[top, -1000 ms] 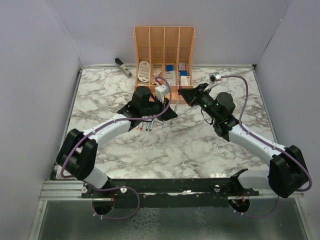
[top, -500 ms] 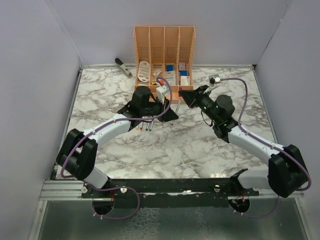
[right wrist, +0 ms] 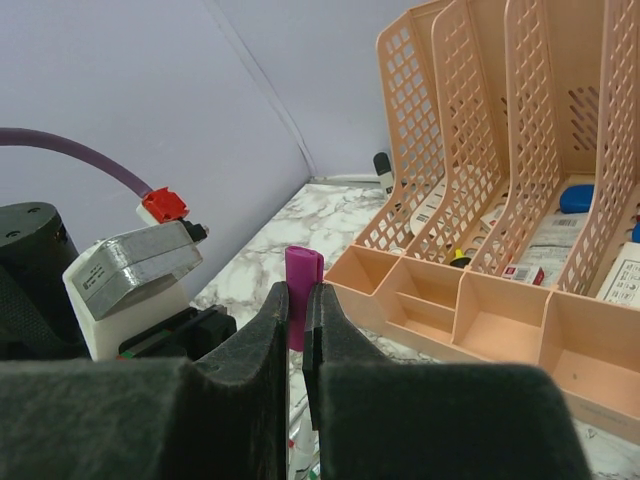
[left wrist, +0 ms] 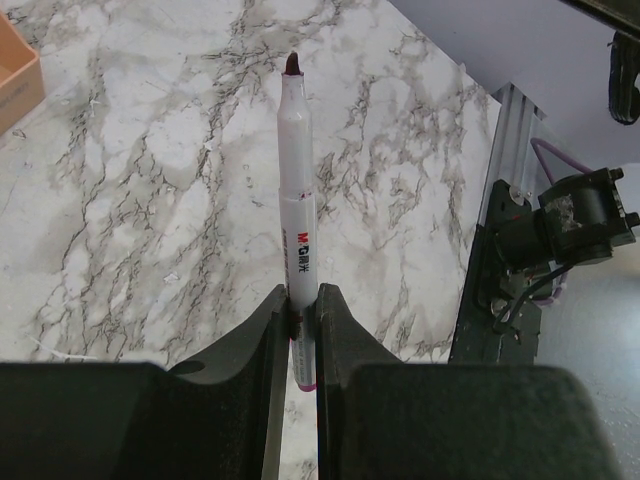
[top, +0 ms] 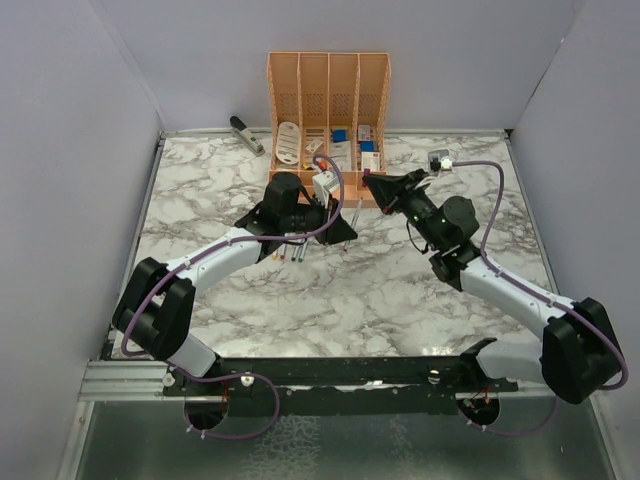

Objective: Insert the pens into the pen caps

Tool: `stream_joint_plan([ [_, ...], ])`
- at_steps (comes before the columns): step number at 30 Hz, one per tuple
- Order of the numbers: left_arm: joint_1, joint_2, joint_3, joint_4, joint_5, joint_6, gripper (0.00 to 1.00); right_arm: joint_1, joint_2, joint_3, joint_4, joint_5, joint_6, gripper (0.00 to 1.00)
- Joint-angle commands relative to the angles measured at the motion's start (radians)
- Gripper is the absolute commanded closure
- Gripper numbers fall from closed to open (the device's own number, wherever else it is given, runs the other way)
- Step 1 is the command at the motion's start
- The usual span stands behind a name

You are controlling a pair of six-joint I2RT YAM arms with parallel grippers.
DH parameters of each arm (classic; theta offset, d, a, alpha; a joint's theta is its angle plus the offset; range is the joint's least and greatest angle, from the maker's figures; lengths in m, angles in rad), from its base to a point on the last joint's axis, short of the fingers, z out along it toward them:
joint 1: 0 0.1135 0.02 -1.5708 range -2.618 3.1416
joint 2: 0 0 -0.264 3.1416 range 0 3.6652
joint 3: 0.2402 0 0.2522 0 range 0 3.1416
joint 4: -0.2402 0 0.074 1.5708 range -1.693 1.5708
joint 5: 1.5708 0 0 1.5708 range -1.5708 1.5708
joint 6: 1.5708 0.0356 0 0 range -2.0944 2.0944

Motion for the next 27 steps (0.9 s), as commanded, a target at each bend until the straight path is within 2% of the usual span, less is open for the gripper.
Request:
stream_joint_plan([
  [1, 0.003, -0.017, 0.021, 0.04, 0.026, -0.027, 1.0, 0.008, -0.038, -0.032, 0.043, 0.011, -0.011, 0.99],
  [11, 0.004, -0.006, 0.052, 0.062, 0.042, -0.06, 1.0, 0.009, -0.075, -0.064, 0.057, 0.037, -0.008, 0.99],
  [27, -0.003, -0.009, 0.048, 0.072, 0.042, -0.077, 1.0, 0.009, -0.05, -0.056, 0.099, 0.032, -0.008, 0.99],
])
